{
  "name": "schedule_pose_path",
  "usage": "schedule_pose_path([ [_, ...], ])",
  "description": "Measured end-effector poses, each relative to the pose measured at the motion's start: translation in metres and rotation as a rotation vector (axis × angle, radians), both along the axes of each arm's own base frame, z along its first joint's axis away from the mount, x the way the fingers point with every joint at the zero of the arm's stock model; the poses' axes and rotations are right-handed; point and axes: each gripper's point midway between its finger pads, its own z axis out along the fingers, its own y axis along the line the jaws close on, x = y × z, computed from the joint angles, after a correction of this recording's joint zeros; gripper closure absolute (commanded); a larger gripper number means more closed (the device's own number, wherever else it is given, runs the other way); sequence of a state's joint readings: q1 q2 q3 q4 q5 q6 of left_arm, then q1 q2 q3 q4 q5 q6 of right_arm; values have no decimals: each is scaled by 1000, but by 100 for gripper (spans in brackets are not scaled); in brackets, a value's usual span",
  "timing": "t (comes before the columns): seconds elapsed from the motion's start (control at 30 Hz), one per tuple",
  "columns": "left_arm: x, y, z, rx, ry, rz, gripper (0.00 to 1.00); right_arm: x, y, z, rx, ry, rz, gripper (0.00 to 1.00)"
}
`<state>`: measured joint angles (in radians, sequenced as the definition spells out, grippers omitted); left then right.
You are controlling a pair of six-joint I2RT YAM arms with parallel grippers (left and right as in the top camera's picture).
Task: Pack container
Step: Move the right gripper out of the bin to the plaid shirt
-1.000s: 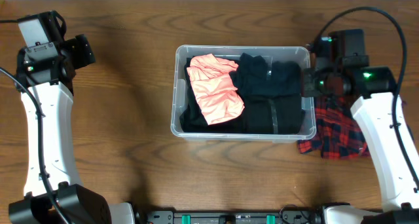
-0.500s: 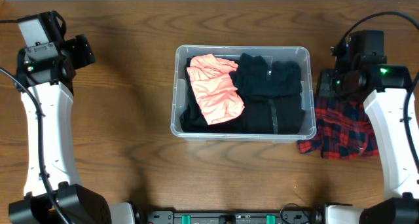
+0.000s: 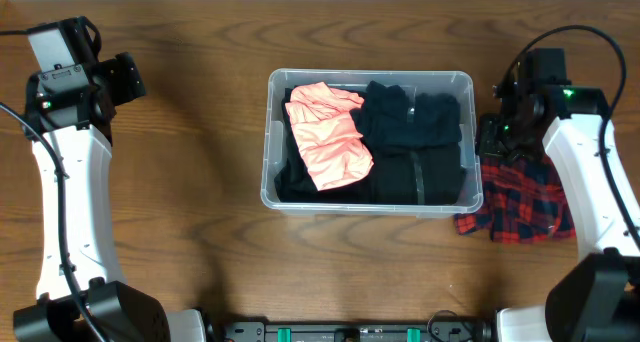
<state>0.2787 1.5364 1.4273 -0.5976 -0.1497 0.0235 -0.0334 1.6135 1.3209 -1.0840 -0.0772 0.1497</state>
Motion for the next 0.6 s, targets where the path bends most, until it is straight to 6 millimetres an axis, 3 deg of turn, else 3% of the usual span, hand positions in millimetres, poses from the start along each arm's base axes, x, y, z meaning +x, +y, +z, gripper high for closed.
schedule_pose_path([
  [0.3,0,0,0,0,0,0,2,0,0,-15,3,49,0,97],
  [0.6,0,0,0,0,0,0,2,4,6,-14,35,34,6,97],
])
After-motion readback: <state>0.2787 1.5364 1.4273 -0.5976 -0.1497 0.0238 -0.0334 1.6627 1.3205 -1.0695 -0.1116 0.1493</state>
